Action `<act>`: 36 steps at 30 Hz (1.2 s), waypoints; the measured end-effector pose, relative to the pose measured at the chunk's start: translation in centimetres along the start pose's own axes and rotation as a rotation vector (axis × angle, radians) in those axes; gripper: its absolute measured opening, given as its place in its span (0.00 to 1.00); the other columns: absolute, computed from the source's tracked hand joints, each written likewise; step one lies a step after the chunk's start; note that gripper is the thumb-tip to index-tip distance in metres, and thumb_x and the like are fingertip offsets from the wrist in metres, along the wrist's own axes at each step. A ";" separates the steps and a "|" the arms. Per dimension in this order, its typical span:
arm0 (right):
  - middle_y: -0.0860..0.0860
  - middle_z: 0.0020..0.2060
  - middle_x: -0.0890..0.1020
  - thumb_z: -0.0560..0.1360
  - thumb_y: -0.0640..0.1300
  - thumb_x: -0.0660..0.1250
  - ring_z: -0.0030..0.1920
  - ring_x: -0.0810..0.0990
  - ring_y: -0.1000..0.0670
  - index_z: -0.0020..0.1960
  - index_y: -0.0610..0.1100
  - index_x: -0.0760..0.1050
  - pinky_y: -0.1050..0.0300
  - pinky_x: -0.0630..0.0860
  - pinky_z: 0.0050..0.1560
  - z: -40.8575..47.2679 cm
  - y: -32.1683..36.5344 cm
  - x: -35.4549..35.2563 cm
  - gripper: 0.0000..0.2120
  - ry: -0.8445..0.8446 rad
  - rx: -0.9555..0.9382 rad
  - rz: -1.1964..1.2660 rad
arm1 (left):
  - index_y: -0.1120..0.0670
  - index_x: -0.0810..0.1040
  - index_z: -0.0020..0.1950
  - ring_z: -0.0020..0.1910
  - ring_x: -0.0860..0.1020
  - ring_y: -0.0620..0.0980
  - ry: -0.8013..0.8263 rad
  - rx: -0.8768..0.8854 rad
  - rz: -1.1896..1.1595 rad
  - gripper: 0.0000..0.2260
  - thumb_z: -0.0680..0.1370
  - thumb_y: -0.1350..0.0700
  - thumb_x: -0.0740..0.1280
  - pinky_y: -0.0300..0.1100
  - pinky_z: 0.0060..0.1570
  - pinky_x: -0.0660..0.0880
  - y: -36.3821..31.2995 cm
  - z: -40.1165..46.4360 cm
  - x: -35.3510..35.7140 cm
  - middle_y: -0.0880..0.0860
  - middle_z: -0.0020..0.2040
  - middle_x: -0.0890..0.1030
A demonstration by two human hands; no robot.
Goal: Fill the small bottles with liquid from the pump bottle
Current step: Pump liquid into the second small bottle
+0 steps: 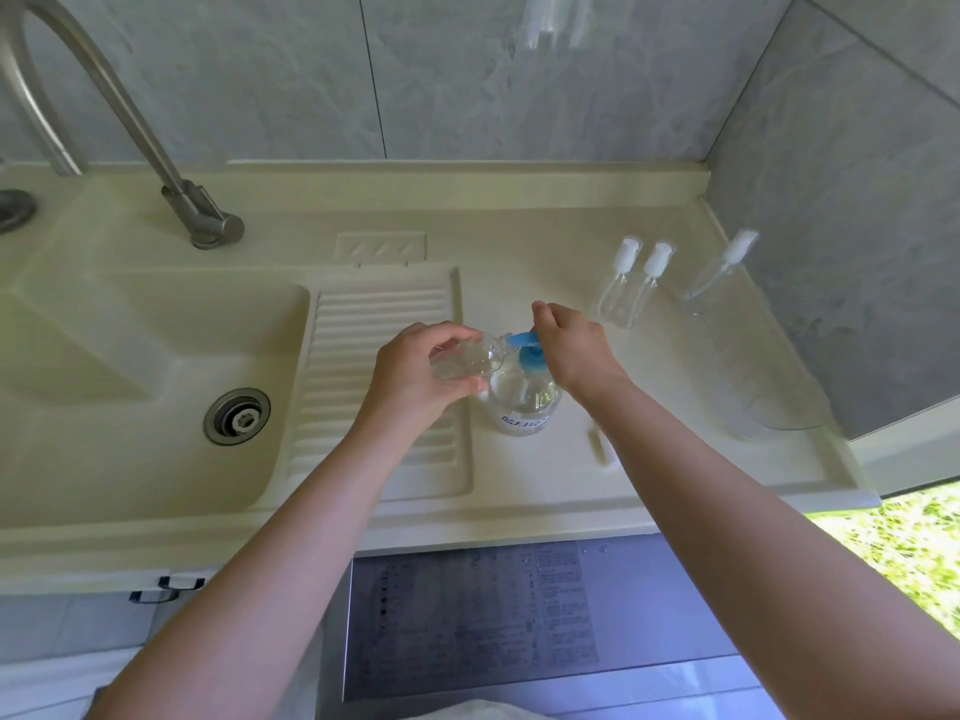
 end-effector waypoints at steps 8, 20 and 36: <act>0.39 0.41 0.76 0.85 0.46 0.50 0.43 0.72 0.40 0.46 0.35 0.71 0.49 0.67 0.45 -0.1 0.3 0.5 0.19 -0.069 -0.082 -0.044 | 0.47 0.83 0.55 0.47 0.74 0.31 0.007 -0.025 0.011 0.22 0.64 0.61 0.81 0.19 0.46 0.65 0.3 -0.3 0.1 0.51 0.53 0.80; 0.44 0.42 0.74 0.85 0.50 0.49 0.43 0.70 0.44 0.48 0.41 0.69 0.55 0.64 0.45 0.4 0.0 0.1 0.17 0.016 -0.072 -0.114 | 0.47 0.83 0.55 0.47 0.75 0.32 0.009 -0.038 0.005 0.21 0.65 0.60 0.81 0.18 0.45 0.64 0.2 -0.3 0.1 0.48 0.52 0.80; 0.44 0.47 0.76 0.84 0.54 0.50 0.46 0.71 0.43 0.52 0.37 0.74 0.56 0.65 0.45 0.7 -0.1 0.2 0.23 0.082 0.014 -0.062 | 0.47 0.83 0.55 0.45 0.73 0.24 0.005 -0.023 0.012 0.21 0.65 0.60 0.81 0.18 0.46 0.64 0.1 -0.2 0.1 0.46 0.52 0.80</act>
Point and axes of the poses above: each hand's wrist, its own z-axis towards the middle knuckle, its own x-axis out of the palm, y = z × x, the point moved 5 cm from there along z, towards the middle knuckle
